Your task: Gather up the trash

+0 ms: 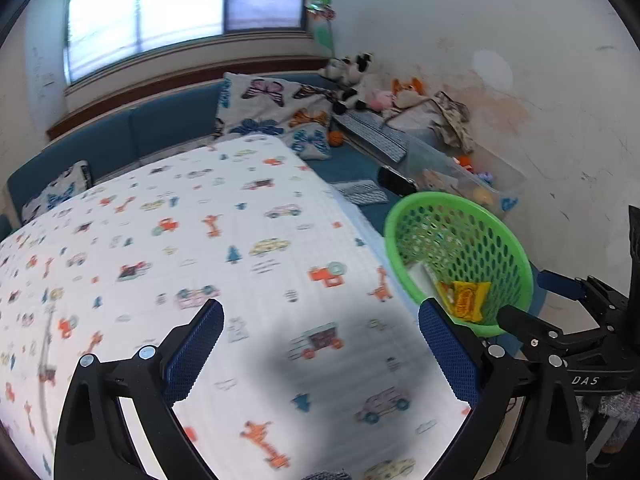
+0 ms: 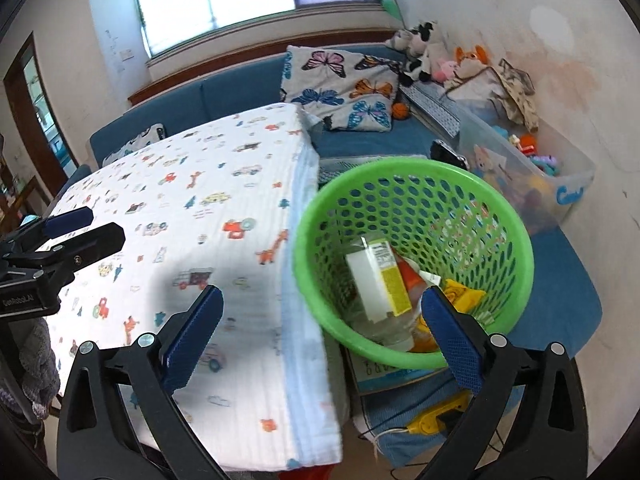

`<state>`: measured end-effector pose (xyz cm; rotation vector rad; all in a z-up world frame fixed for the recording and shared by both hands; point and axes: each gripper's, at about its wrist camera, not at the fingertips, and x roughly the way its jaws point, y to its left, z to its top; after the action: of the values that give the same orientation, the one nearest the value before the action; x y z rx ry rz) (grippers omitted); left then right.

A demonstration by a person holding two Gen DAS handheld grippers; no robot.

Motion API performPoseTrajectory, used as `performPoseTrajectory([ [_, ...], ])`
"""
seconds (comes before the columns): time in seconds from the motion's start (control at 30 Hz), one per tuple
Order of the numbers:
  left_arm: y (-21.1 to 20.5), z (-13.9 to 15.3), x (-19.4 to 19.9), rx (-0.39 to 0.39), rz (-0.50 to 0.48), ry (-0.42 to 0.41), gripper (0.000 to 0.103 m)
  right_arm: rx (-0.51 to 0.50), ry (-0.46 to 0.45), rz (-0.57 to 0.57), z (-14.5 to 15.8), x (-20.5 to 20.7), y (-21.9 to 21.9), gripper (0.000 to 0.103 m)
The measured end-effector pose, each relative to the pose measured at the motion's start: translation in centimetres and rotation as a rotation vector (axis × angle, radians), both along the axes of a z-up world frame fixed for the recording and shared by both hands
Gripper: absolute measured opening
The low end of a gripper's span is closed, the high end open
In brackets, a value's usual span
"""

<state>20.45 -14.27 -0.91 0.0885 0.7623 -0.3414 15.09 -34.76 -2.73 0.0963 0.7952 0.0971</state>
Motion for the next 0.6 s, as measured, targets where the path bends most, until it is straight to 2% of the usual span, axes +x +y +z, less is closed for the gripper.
performPoseTrajectory([
  [0.47,6.9,0.6,-3.4,-0.012,0.165,-0.061,0.095,-0.02,-0.067,0.038,1.5,-1.4,5.0,0.099],
  [0.6,8.0,0.8,-4.4,0.017,0.207,-0.096,0.095,-0.02,-0.074,0.061,1.5,-1.7,6.5,0.099],
])
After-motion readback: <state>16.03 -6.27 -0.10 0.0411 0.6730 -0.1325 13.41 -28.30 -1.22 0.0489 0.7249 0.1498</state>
